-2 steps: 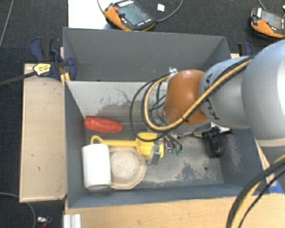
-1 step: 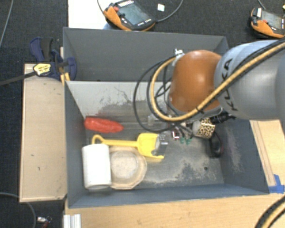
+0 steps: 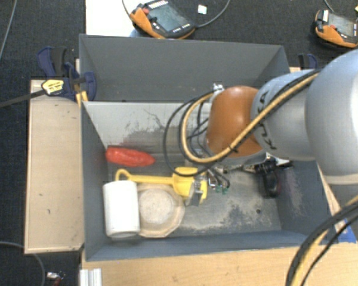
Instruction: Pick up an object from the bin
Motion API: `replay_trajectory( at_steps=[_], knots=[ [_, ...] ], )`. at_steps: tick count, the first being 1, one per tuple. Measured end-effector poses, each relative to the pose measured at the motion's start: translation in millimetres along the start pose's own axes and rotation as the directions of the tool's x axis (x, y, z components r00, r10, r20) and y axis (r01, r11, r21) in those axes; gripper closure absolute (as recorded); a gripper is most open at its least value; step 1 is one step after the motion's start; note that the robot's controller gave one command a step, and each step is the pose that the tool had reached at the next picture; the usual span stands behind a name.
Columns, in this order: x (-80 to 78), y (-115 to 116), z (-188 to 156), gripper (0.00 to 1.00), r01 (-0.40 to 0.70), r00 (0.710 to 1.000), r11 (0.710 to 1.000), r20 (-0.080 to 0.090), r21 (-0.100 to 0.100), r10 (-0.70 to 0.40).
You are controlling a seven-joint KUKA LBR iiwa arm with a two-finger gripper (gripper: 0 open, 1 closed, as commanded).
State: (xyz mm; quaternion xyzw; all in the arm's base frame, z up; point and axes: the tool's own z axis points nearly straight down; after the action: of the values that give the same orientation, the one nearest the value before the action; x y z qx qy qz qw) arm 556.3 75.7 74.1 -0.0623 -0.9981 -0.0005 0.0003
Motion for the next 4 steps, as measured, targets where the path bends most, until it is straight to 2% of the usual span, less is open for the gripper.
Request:
replay_trajectory(
  at_steps=[1,2,3,4],
  knots=[
    [-0.9,-6,3,0.0,0.037,0.999,0.999,0.021,-0.005,-0.037],
    [-1.2,-1,0,1.0,0.009,1.0,1.0,0.009,-0.003,-0.009],
    [-1.2,-1,0,1.0,0.008,1.0,1.0,0.009,-0.003,-0.008],
    [0.2,-1,-31,1.0,0.008,1.0,1.0,0.004,-0.002,-0.008]
  ],
)
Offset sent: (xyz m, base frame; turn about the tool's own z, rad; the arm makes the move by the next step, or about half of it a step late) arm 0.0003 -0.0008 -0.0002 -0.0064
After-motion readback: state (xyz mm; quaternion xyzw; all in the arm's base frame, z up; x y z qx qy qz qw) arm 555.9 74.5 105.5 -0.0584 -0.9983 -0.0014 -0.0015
